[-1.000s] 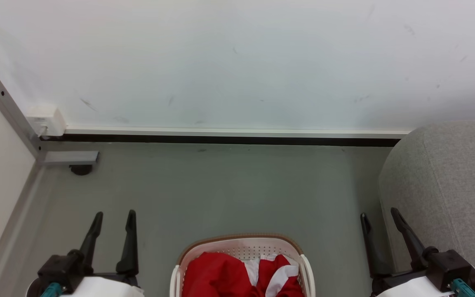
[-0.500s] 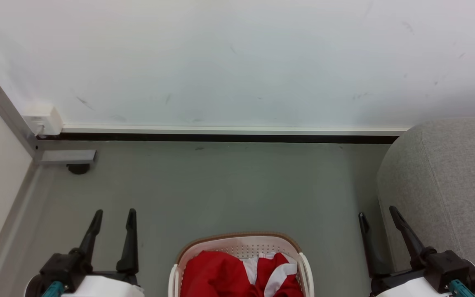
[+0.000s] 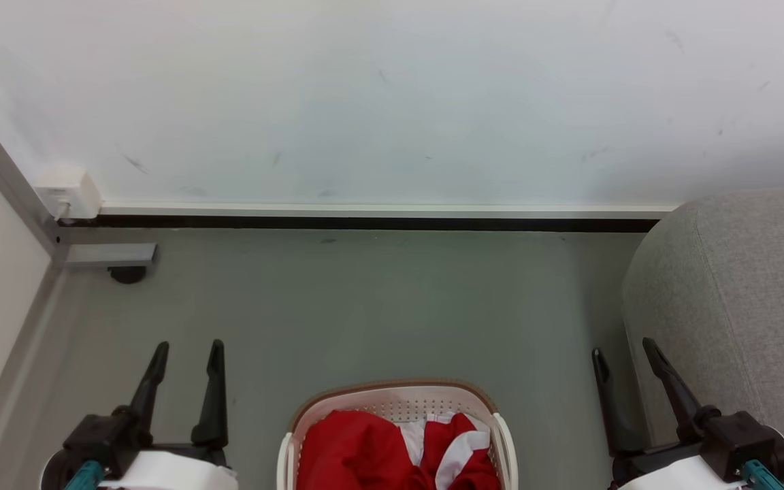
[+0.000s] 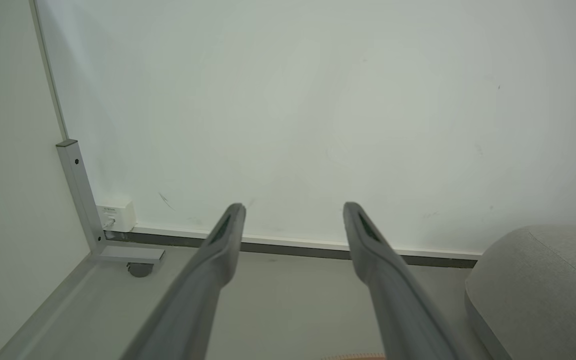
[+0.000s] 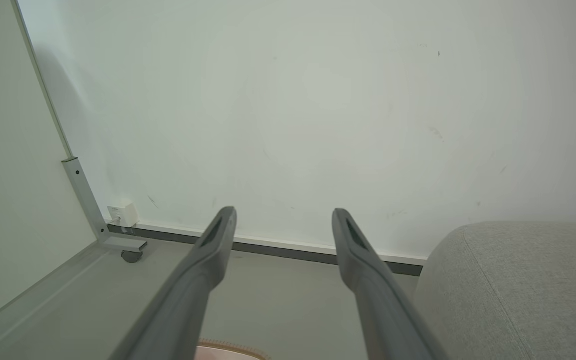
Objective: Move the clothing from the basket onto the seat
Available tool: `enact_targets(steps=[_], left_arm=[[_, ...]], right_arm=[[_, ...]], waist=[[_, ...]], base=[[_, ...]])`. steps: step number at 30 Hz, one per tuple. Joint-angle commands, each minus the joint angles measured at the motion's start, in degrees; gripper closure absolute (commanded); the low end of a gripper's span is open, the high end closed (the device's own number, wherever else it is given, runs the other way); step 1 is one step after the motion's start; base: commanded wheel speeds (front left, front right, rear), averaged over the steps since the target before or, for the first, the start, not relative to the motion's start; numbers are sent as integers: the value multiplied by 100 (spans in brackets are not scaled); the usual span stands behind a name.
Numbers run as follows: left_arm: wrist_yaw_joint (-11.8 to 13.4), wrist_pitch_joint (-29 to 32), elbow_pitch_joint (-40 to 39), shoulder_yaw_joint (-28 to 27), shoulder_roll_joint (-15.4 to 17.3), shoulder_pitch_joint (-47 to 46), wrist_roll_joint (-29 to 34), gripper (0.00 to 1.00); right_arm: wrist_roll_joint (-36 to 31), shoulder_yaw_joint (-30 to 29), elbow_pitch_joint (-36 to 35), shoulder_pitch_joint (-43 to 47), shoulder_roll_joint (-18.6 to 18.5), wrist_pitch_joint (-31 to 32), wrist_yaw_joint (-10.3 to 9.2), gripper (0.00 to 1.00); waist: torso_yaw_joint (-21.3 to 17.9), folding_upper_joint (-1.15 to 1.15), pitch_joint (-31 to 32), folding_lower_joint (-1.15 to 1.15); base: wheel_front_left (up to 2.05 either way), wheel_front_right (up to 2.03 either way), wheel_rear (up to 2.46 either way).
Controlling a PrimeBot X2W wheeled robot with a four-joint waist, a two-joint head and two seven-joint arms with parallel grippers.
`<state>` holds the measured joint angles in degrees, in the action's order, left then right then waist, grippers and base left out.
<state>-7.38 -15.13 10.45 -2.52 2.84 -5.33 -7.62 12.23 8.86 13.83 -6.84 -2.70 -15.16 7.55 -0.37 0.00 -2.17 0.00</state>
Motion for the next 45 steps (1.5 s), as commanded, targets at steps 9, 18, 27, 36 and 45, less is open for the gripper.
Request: enact_targets(steps=[9, 18, 27, 36, 45], left_arm=[[-17, -4, 147, 194, 42, -181, 65, 0], [-17, -4, 469, 515, 294, -647, 64, 0], [-5, -3, 1498, 1175, 814, -1322, -127, 0], [-5, 366, 3327, 2689, 1456, -2307, -388, 0], [-5, 770, 4640, 3874, 1818, -3119, -827, 0]], right_arm=[[172, -45, -65, -160, -35, 1, -12, 0], [346, -73, -249, -445, -33, 2, -12, 0], [733, 61, -523, -919, -30, 2, -12, 0], [883, 63, -746, -1110, -25, 1, -12, 0], [1083, 297, -907, -1233, -27, 2, -12, 0]], waist=[[-136, 0, -254, 0], [-474, 0, -1030, 0], [-1059, 0, -1906, 0], [-1553, 0, -2553, 0], [-1981, 0, -3196, 0]], base=[[0, 0, 0], [0, 0, 0], [0, 0, 0], [0, 0, 0], [0, 0, 0]])
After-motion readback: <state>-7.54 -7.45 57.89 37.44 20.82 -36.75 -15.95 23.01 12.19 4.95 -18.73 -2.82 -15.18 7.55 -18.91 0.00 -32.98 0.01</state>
